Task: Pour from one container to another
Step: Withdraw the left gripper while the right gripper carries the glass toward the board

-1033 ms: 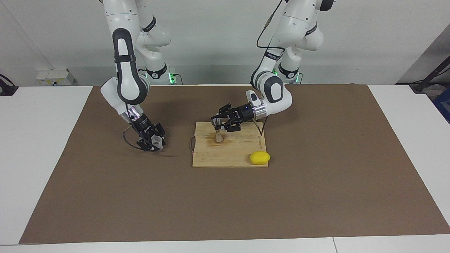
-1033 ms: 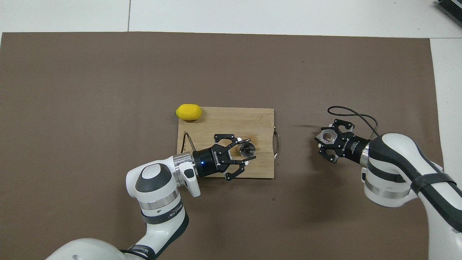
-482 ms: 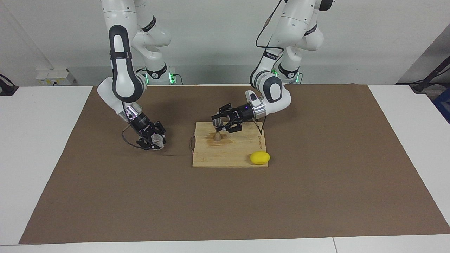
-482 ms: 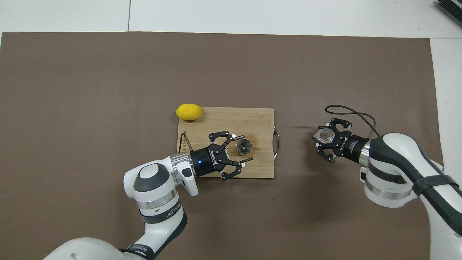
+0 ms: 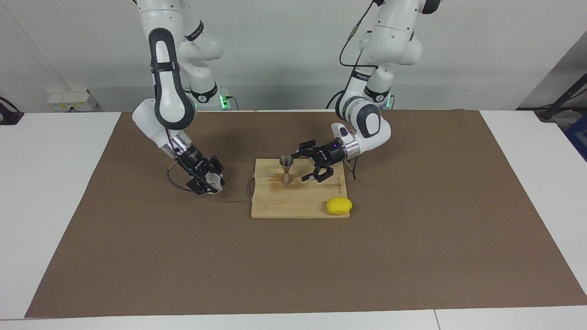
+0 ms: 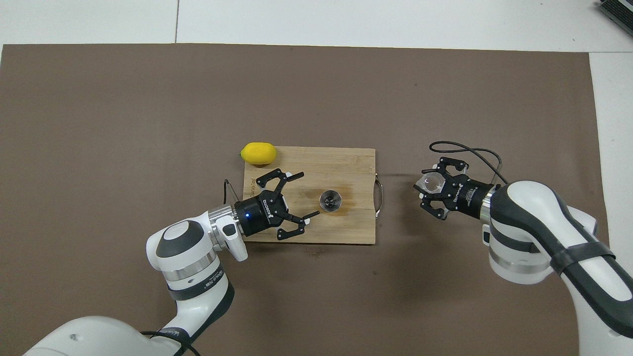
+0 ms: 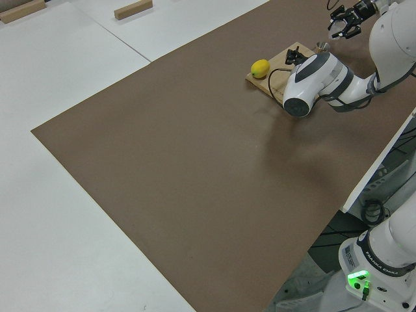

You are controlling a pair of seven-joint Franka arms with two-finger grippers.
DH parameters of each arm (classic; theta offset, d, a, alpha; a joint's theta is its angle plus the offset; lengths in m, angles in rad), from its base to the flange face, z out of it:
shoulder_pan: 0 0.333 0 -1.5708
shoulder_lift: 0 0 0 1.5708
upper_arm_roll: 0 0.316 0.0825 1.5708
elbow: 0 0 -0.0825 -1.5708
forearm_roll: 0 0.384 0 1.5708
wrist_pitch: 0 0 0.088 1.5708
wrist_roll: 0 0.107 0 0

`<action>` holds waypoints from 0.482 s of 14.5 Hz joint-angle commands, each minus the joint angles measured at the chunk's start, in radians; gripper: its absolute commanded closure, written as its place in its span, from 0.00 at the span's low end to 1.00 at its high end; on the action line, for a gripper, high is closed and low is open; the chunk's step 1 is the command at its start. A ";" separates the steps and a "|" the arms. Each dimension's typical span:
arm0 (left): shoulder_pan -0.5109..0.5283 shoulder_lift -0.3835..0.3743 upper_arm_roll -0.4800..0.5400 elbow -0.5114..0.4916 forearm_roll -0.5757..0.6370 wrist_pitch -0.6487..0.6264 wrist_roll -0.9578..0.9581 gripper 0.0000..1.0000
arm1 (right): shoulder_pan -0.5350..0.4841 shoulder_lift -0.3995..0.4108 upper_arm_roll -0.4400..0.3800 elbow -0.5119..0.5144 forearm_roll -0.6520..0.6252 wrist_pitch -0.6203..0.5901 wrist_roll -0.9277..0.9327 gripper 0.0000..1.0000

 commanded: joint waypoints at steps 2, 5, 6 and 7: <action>0.131 -0.150 -0.004 -0.112 0.177 -0.032 -0.004 0.00 | 0.025 -0.017 0.003 0.029 -0.041 -0.010 0.102 1.00; 0.254 -0.189 -0.001 -0.112 0.373 -0.063 -0.038 0.00 | 0.059 -0.033 0.001 0.043 -0.079 -0.010 0.179 1.00; 0.300 -0.198 -0.001 -0.105 0.452 -0.071 -0.045 0.00 | 0.059 -0.039 0.003 0.044 -0.108 -0.010 0.199 1.00; 0.346 -0.200 0.000 -0.102 0.520 -0.106 -0.067 0.00 | 0.061 -0.057 0.006 0.046 -0.133 -0.012 0.214 1.00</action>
